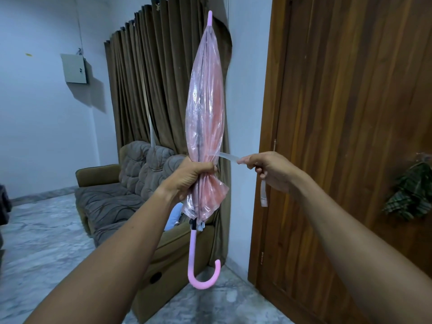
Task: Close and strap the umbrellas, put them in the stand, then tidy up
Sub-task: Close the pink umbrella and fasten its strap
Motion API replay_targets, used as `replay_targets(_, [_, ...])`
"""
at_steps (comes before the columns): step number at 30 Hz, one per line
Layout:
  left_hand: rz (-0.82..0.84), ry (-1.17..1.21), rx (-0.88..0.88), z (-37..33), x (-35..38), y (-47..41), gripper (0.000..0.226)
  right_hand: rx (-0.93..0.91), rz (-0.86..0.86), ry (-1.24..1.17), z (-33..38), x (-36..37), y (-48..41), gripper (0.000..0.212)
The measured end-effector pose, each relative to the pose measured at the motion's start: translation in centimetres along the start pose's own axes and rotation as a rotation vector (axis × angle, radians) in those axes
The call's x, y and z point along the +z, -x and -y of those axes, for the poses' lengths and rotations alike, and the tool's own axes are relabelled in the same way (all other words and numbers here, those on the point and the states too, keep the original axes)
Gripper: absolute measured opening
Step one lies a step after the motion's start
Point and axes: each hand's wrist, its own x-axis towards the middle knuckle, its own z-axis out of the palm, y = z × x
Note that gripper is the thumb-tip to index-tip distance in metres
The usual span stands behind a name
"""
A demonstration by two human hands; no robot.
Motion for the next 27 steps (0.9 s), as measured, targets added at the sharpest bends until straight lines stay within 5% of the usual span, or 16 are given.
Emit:
replay_targets(15, [0.090, -0.092, -0.001, 0.9, 2.1, -1.3, 0.026, -0.072, -0.042, 0.331, -1.1, -0.7, 1.7, 0.010])
replay_targets(20, [0.165, -0.125, -0.050, 1.8, 4.3, -2.0, 0.066, -0.062, -0.081, 0.278, -1.5, -2.5, 3.7, 0.014])
replay_targets(27, [0.310, 0.172, -0.087, 2.0, 9.5, -2.1, 0.029, 0.009, -0.038, 0.106, -2.2, -7.2, 8.2, 0.008])
